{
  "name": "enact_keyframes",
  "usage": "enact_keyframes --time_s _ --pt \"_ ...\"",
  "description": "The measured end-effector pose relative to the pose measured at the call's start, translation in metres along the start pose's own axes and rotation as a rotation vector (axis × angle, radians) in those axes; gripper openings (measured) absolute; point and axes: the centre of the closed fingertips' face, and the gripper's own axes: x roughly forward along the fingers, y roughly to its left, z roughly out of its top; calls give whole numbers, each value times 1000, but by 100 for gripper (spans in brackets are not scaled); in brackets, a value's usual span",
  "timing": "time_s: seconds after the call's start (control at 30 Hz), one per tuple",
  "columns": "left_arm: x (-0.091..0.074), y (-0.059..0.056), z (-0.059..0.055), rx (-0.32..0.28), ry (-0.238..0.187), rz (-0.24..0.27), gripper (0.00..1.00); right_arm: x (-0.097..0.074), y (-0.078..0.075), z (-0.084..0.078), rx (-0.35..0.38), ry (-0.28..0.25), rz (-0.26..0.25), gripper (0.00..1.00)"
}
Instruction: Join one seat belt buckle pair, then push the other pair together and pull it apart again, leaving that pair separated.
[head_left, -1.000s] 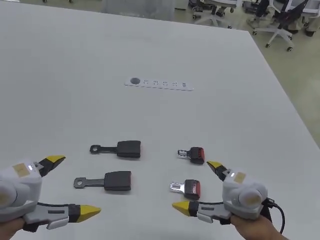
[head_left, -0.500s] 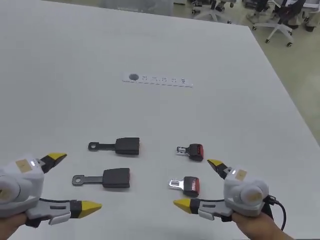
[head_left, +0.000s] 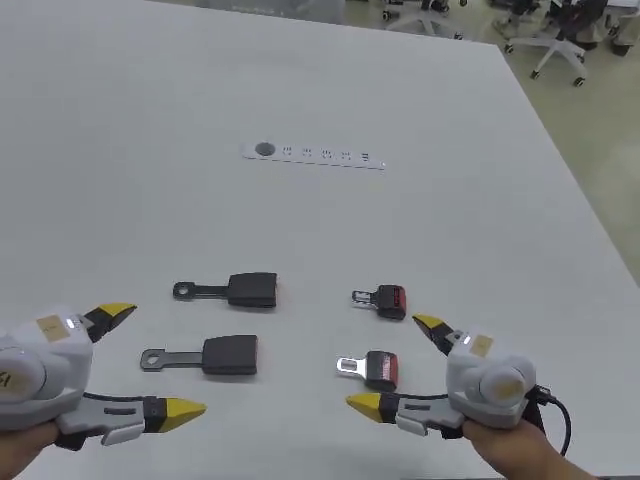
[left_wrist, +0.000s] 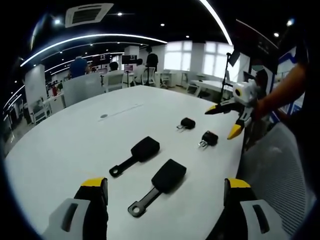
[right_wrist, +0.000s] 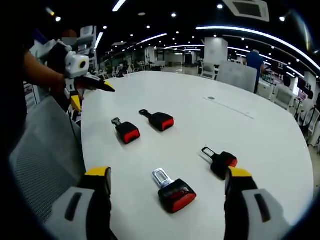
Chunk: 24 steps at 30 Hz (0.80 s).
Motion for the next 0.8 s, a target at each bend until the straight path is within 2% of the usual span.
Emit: enact_keyframes --time_s 0.53,0.8 --pt "11 2 -6 -7 30 -22 96 7 -5 -12 6 43 31 93" --pt "20 5 -11 -4 55 -36 95 10 -8 -23 8 79 55 91"
